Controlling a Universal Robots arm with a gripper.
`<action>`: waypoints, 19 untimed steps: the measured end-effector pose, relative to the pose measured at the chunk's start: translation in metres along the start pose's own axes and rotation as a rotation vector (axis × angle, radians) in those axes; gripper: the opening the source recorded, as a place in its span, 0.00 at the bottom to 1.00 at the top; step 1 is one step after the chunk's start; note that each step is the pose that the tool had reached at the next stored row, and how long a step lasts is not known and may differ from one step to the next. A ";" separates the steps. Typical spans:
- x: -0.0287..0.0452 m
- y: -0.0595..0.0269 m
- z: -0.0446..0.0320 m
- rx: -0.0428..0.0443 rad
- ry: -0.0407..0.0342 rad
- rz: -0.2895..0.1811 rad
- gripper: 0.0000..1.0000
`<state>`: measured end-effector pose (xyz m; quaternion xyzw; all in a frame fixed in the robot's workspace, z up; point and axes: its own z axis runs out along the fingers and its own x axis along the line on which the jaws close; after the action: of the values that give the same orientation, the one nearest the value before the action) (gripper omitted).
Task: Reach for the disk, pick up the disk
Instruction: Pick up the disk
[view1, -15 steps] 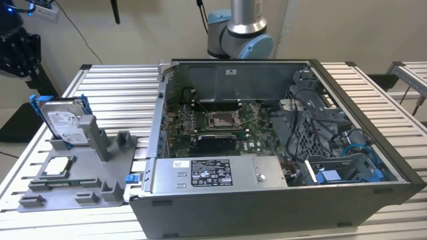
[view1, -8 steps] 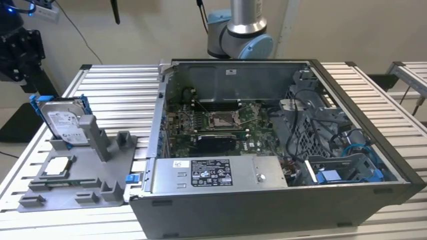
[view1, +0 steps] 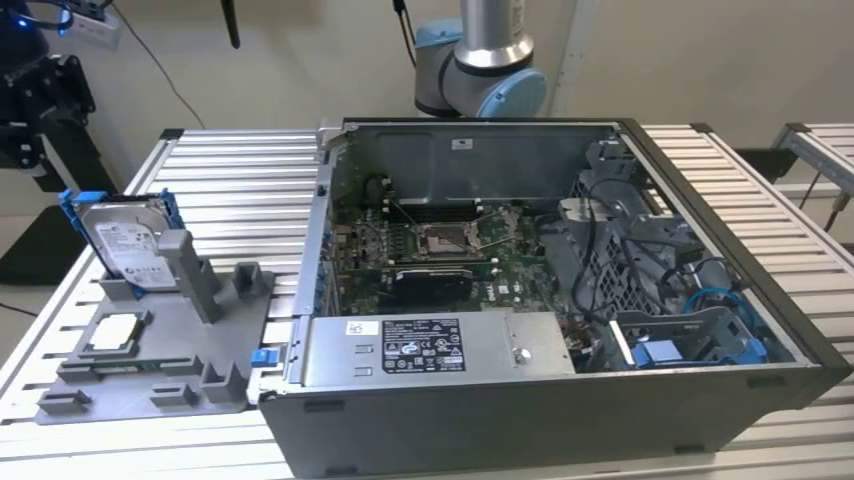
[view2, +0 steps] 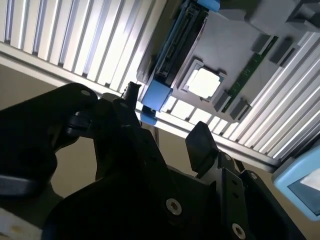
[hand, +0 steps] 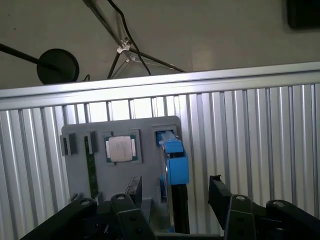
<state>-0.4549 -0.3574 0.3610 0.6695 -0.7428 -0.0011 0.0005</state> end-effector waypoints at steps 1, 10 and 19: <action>0.0000 0.0000 0.0008 -0.0001 0.0001 0.000 1.00; 0.0000 0.0000 0.0082 -0.0003 0.0002 0.000 1.00; 0.0000 -0.0001 0.0207 -0.0011 0.0003 -0.001 1.00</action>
<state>-0.4549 -0.3574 0.3403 0.6700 -0.7424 -0.0014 0.0010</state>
